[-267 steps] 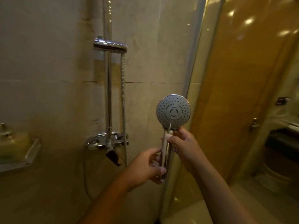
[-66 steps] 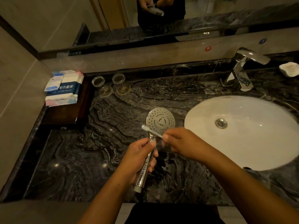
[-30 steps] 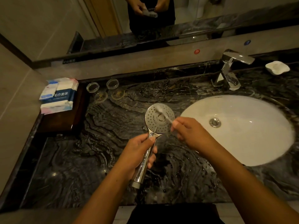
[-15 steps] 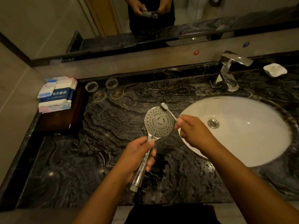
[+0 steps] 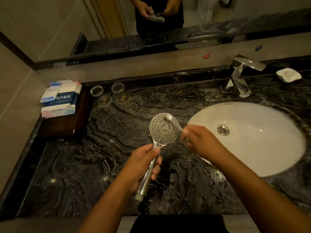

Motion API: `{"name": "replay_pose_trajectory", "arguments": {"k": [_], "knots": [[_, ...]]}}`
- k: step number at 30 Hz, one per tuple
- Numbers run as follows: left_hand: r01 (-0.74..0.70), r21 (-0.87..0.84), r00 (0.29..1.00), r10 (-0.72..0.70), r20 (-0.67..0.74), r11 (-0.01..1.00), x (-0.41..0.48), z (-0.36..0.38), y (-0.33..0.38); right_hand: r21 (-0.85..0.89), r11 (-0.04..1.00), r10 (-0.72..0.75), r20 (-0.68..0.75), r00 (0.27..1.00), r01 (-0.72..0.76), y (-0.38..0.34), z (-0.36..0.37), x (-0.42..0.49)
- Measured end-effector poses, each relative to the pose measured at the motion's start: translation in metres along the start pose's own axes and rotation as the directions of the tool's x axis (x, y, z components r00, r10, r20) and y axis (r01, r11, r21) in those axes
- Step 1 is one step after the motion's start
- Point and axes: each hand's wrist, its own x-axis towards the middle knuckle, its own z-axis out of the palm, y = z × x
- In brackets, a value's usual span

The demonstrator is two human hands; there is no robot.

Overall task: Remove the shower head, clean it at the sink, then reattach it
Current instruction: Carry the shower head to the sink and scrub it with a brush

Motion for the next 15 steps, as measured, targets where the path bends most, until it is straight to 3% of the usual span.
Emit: {"name": "replay_pose_trajectory", "arguments": {"k": [2,4,5,6,8,9,10,12,13,14,15], "knots": [[-0.002,-0.009,1.000,0.002,0.006,1.000,0.001,0.001,0.000,0.037,0.999,0.005,-0.018,1.000,-0.004,0.002,-0.002,0.001],[0.001,-0.014,1.000,-0.001,0.005,1.000,0.002,0.001,0.000,-0.050,0.999,-0.006,0.213,0.977,0.017,0.001,0.002,-0.006],[0.002,-0.012,1.000,-0.002,0.003,1.000,0.001,0.000,-0.001,-0.091,0.995,-0.009,0.262,0.965,0.034,0.000,0.004,-0.009],[0.001,-0.006,1.000,-0.001,0.005,1.000,0.001,0.000,-0.001,-0.091,0.996,-0.002,0.218,0.976,0.022,0.002,0.002,-0.006],[-0.005,-0.004,1.000,0.005,0.021,1.000,0.001,0.000,-0.001,0.020,0.999,0.044,-0.035,0.998,-0.044,0.001,-0.004,0.003],[-0.007,-0.013,1.000,0.007,0.027,1.000,0.001,0.001,0.000,0.064,0.997,0.056,-0.065,0.996,-0.052,0.003,-0.007,0.005],[-0.007,-0.020,1.000,0.008,0.028,1.000,0.001,0.002,0.000,0.071,0.997,0.044,-0.031,0.999,-0.041,0.001,-0.008,0.003],[0.005,-0.019,1.000,-0.005,0.006,1.000,0.003,0.001,-0.003,0.008,0.999,0.030,0.220,0.975,-0.032,0.001,-0.004,-0.005],[0.010,-0.016,1.000,-0.010,-0.003,1.000,0.003,0.001,-0.004,-0.031,1.000,0.015,0.279,0.960,-0.007,0.002,-0.001,-0.009],[0.010,-0.008,1.000,-0.010,-0.003,1.000,0.004,0.000,-0.005,-0.021,1.000,0.018,0.256,0.967,-0.013,0.004,-0.003,-0.007],[0.006,0.004,1.000,-0.006,0.007,1.000,0.004,0.000,-0.005,0.029,0.999,0.037,0.132,0.991,-0.041,0.005,-0.006,-0.003]]}}
